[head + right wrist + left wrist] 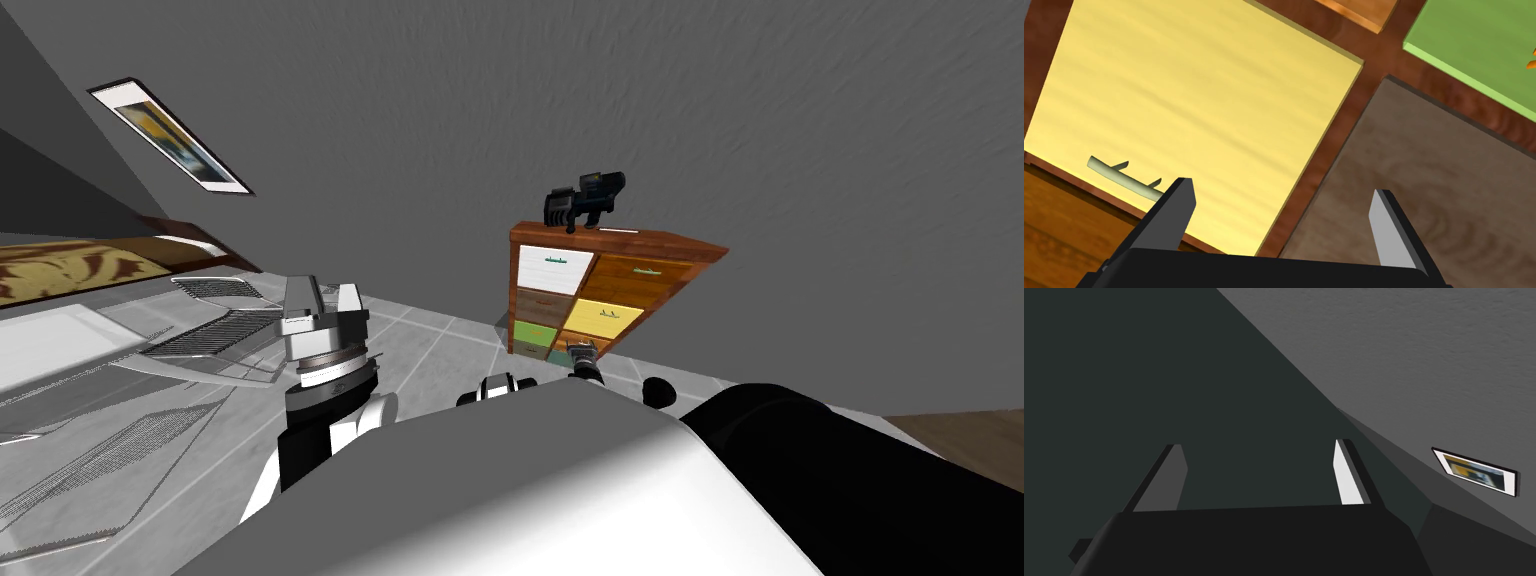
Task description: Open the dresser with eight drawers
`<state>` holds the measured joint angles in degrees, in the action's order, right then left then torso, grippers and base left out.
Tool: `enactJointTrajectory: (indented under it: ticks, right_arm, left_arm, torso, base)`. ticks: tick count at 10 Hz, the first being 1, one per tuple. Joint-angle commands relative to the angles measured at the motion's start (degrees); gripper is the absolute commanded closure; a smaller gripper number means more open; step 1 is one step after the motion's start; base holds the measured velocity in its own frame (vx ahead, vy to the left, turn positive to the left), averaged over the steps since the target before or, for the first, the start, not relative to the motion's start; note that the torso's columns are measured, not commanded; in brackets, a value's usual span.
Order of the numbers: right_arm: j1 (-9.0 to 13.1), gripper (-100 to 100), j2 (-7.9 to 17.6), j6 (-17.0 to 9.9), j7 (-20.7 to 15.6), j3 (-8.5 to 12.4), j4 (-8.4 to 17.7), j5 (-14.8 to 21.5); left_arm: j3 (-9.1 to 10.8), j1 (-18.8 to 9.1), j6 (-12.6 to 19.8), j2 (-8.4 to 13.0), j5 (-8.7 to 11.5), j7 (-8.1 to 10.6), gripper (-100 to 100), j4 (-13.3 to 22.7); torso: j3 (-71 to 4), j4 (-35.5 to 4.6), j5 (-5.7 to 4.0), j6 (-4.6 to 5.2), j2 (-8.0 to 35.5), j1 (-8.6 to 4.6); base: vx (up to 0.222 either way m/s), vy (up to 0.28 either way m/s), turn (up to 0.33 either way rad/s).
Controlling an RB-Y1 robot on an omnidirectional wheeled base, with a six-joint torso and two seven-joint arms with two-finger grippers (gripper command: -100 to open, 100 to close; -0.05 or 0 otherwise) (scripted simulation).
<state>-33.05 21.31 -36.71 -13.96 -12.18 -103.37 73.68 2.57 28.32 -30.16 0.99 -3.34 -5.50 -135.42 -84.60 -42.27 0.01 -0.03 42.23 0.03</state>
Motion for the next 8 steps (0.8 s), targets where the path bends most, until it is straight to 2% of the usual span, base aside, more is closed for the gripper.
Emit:
enactJointTrajectory:
  ticks: [1,6,7,8]
  right_arm:
    - [-0.2,-100,1.0,-4.5,-1.9,-1.3,1.6,3.8]
    - [-0.5,-100,2.2,-12.5,-3.9,-3.0,3.8,9.8]
    - [-0.6,-100,2.8,-14.1,-4.8,-3.7,4.9,12.1]
    - [-0.6,-100,2.8,-15.3,-4.8,-3.7,4.9,12.3]
  left_arm:
    - [0.0,0.0,0.0,0.0,0.0,0.0,0,0.0]
    - [0.0,0.0,0.0,0.0,0.0,0.0,0,0.0]
    - [0.01,0.0,0.0,0.0,0.0,0.0,0,0.0]
    - [0.0,0.0,0.0,0.0,0.0,0.0,0,0.0]
  torso:
    - [0.0,0.0,0.0,0.05,0.1,-0.02]
    - [0.0,0.0,-0.01,0.0,0.1,-0.02]
    - [0.0,0.0,0.0,0.05,0.1,-0.04]
    - [0.0,0.0,-0.01,0.0,0.1,-0.02]
  base:
    - [0.066,0.007,0.186]
    - [0.05,0.002,0.147]
    - [0.047,0.003,0.21]
    - [0.038,0.001,0.1]
